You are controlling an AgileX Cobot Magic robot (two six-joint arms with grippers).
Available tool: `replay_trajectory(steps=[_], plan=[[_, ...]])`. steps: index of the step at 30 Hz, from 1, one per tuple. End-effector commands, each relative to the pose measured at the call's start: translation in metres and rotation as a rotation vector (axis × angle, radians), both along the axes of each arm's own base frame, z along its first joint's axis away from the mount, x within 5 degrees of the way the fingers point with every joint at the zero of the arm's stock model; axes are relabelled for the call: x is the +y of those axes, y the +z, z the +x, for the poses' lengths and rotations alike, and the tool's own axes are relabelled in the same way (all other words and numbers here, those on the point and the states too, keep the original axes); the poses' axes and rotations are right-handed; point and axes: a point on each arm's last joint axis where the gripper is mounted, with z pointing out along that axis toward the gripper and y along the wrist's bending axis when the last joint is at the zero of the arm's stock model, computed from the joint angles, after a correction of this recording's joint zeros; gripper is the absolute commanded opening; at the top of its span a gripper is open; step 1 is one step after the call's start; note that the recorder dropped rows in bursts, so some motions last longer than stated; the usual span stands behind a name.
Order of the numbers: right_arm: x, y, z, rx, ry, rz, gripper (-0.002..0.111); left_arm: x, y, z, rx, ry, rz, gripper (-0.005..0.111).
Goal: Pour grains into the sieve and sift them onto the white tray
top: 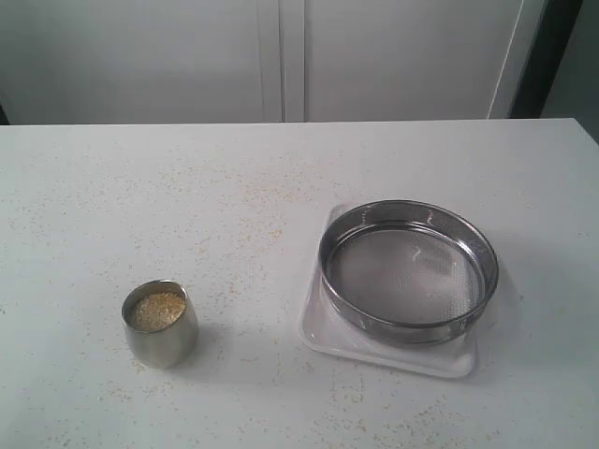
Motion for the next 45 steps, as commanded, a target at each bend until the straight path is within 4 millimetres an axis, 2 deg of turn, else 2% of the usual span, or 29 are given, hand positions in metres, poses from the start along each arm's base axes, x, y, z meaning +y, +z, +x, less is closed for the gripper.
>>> replay_trajectory(steps=[1,14,24,41,45], plan=[[0.000,0.000,0.000,-0.016,-0.008,-0.001,0.000,0.000,0.000,0.000,-0.003,0.003,-0.008,0.000],[0.000,0.000,0.000,-0.016,-0.008,-0.001,0.000,0.000,0.000,0.000,-0.007,0.004,-0.008,0.000],[0.000,0.000,0.000,-0.016,-0.016,0.027,0.000,0.003,0.022,0.005,-0.258,0.031,-0.001,0.000],[0.000,0.000,0.000,-0.016,-0.016,0.027,0.000,0.004,0.037,0.006,-0.419,0.049,0.004,0.000],[0.000,0.000,0.000,-0.016,-0.016,0.027,0.000,0.004,0.035,0.006,-0.404,0.047,0.004,0.000]])
